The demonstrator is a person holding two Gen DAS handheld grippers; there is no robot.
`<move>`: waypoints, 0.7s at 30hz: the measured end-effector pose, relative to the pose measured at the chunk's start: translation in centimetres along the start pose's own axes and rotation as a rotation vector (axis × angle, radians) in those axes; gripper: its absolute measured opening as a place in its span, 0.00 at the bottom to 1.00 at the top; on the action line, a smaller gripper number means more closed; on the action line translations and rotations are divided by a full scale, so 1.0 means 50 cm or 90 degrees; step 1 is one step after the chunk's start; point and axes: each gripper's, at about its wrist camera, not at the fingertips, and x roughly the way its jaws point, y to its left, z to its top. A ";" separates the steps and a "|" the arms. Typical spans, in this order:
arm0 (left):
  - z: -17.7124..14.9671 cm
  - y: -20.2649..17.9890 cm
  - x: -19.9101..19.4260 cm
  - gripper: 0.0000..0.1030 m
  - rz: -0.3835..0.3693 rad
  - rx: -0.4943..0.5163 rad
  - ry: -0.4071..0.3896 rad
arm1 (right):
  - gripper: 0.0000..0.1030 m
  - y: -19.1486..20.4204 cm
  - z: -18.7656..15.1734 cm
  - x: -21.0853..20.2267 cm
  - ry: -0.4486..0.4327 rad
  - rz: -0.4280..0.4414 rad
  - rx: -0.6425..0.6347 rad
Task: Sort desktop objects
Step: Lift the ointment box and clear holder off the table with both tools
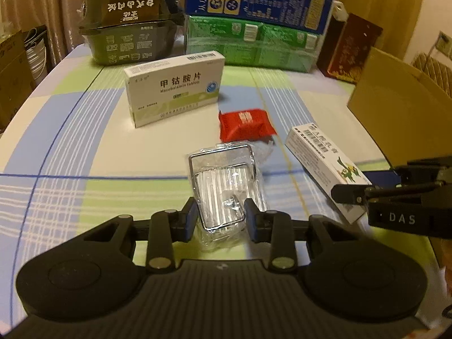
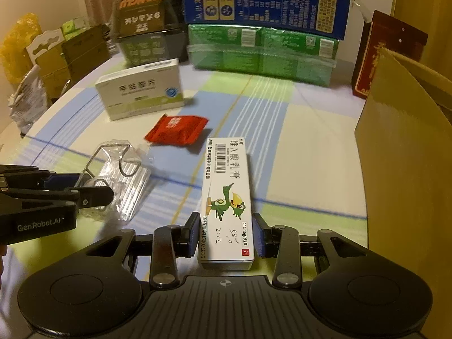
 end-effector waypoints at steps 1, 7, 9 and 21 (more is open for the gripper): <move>-0.005 -0.002 -0.007 0.29 -0.002 0.007 0.005 | 0.34 0.003 -0.008 -0.008 0.004 0.000 0.000; -0.053 -0.014 -0.058 0.28 -0.019 0.004 0.021 | 0.34 0.013 -0.049 -0.034 0.025 0.010 0.001; -0.060 -0.020 -0.066 0.28 -0.016 0.017 0.019 | 0.35 0.017 -0.048 -0.031 0.021 0.012 -0.010; -0.062 -0.015 -0.050 0.29 -0.014 0.018 0.018 | 0.43 0.020 -0.035 0.003 0.011 0.005 -0.013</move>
